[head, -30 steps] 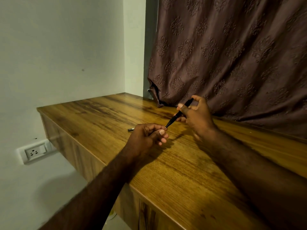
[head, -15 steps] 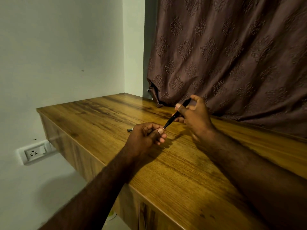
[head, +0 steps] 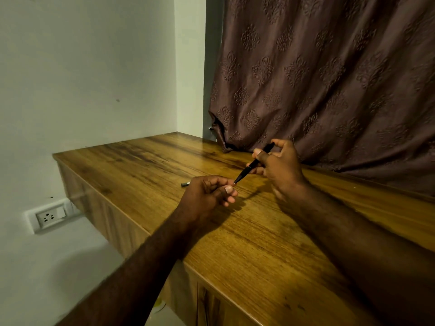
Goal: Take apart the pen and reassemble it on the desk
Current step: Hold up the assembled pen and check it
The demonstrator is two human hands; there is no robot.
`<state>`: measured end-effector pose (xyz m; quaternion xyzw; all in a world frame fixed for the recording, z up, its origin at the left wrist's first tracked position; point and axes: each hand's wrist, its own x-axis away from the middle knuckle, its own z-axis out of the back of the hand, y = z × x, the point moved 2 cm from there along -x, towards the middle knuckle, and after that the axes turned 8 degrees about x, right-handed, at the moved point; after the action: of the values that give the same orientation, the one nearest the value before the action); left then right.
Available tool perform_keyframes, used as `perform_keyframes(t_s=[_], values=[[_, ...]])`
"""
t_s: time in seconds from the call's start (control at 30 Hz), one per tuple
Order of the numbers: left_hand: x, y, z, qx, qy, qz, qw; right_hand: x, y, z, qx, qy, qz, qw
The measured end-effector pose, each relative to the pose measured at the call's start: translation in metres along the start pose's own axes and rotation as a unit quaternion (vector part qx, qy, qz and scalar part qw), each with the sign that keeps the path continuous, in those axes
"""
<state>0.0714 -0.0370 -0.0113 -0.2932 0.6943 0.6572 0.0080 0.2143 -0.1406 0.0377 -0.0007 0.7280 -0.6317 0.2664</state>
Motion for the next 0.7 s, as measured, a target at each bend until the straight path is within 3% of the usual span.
perform_keyframes(t_s=[0.7], values=[[-0.0020,-0.0013,0.0045,-0.021,0.008,-0.022,1.000,0.0082,-0.0032,-0.0050,-0.014,0.003,-0.016,1.000]])
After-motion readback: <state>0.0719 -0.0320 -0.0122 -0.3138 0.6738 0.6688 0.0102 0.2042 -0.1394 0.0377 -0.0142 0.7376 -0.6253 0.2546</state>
